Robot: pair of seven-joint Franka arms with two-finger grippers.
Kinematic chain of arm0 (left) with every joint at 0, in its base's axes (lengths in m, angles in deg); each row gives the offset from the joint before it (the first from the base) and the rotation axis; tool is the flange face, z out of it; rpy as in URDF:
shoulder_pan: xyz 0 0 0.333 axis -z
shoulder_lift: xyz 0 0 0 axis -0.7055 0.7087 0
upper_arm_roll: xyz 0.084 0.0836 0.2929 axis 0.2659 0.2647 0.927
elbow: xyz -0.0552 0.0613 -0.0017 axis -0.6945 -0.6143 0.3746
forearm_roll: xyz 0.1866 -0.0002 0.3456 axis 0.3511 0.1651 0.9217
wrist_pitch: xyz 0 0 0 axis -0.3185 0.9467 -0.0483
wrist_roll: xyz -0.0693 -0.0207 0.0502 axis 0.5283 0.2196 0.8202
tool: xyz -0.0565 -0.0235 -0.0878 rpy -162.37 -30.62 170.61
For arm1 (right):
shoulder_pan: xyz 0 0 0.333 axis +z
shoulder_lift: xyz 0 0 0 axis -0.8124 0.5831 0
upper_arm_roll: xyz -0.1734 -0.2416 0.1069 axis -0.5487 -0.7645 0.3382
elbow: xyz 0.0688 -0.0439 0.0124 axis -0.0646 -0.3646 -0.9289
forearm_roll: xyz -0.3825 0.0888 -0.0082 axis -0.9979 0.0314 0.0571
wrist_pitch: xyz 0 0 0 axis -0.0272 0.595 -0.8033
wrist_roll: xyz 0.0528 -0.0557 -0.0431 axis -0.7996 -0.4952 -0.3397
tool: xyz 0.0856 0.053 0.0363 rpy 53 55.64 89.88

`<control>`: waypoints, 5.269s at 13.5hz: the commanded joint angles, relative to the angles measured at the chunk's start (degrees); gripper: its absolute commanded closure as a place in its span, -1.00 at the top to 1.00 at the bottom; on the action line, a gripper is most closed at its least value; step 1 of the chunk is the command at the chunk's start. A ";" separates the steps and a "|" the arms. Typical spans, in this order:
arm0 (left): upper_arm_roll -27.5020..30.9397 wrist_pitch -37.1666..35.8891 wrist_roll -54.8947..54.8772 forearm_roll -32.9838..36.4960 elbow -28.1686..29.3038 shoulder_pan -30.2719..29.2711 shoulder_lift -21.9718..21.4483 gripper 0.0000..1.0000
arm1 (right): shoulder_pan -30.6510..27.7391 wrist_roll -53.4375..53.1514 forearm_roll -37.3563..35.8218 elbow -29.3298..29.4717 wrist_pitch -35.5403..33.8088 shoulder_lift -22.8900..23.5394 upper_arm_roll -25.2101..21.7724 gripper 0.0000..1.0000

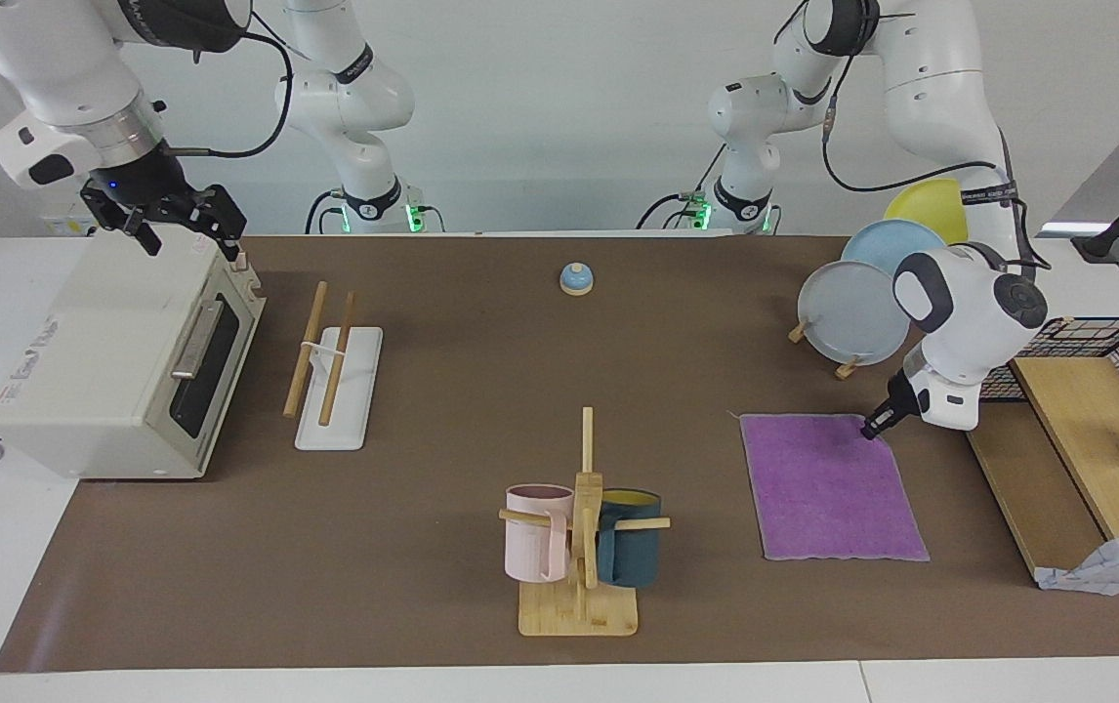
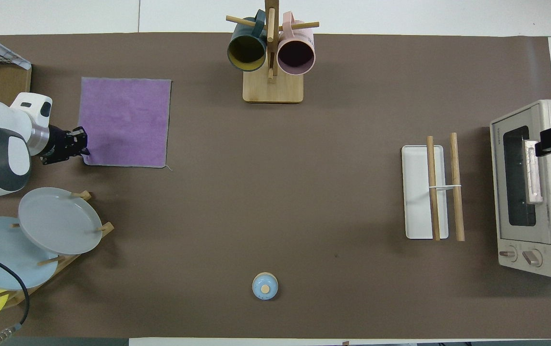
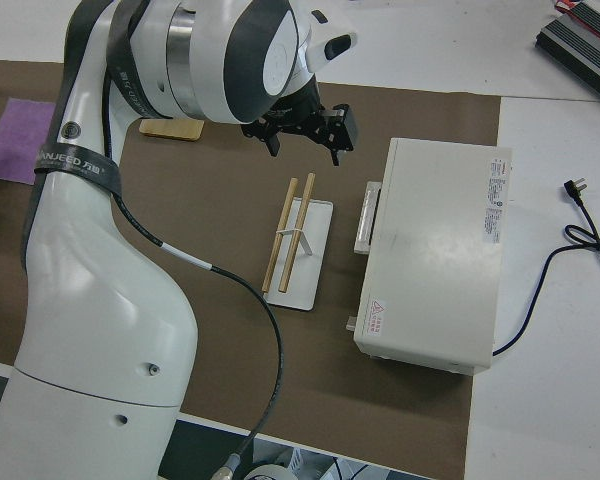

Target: Fold towel and hang on rack

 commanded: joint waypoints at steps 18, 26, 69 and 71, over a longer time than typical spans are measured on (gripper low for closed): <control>-0.34 1.62 -10.36 7.71 -1.02 9.79 -6.08 -1.00 | -0.42 0.96 -0.68 -1.01 -0.23 -1.09 0.38 1.00; -0.08 15.95 -10.90 11.49 13.21 19.38 -8.29 -1.00 | -0.51 0.96 -0.76 -1.01 -0.23 -1.09 0.38 1.00; -1.13 5.58 -30.50 -16.37 3.11 8.05 0.15 -0.82 | -0.51 0.96 -0.68 -1.01 -0.32 -1.09 0.38 1.00; -1.13 5.32 -30.15 -16.37 2.76 7.87 0.15 -1.00 | -0.42 0.96 -0.68 -1.01 -0.23 -1.09 0.38 1.00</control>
